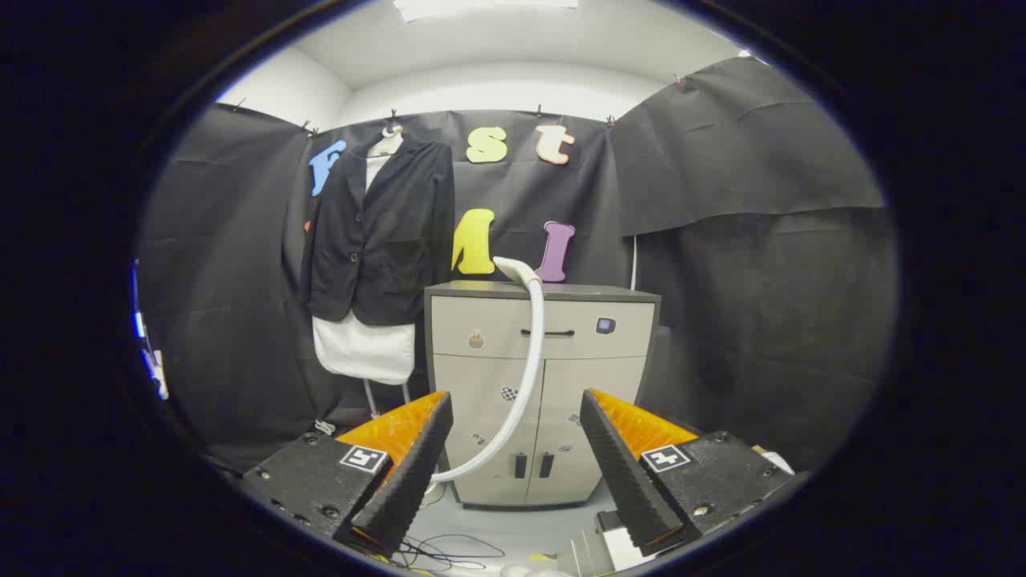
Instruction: Iron the clothes twice with a garment steamer, once on the left side and once on the right side.
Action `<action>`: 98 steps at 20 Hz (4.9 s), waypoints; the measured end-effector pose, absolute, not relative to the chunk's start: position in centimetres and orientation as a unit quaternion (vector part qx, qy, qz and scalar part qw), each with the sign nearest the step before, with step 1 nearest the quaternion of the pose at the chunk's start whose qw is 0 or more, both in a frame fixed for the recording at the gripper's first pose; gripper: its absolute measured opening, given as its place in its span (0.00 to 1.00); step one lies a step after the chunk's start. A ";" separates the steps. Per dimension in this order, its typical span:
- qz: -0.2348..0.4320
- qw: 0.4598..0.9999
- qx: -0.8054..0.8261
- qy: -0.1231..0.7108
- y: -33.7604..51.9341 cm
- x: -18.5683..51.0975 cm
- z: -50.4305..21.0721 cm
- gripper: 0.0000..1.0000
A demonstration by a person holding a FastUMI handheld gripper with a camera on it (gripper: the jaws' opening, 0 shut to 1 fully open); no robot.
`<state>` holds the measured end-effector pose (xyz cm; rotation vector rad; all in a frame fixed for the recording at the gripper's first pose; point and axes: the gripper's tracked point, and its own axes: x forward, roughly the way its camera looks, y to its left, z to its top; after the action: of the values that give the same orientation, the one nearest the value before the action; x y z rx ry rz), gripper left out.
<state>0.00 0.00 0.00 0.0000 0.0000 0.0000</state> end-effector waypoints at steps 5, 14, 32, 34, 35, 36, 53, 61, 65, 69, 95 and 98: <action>0.000 1.000 -0.002 -0.001 0.6 -0.5 0.1 1.00; -0.001 1.000 0.000 -0.004 0.9 -0.4 1.0 1.00; 0.036 0.998 0.042 -0.010 -5.1 18.0 16.5 1.00; 0.049 0.998 0.050 -0.006 -5.9 21.7 18.4 1.00; 0.056 0.997 0.052 -0.001 -6.2 23.5 19.1 1.00; 0.064 0.996 0.055 0.003 -6.4 25.3 19.9 1.00; 0.188 0.965 0.064 0.168 -5.6 47.6 20.1 0.98; 0.196 0.940 0.086 0.267 -4.8 50.9 16.4 0.87; 0.210 0.921 0.113 0.309 -3.8 51.2 14.5 0.74; 0.209 0.915 0.131 0.318 -4.0 51.8 14.2 0.54; 0.137 0.970 0.138 0.143 -0.2 35.4 25.8 0.40; 0.111 0.980 0.123 0.115 1.6 32.6 27.8 0.40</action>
<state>32.64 1.62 27.78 0.2475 0.2312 0.2230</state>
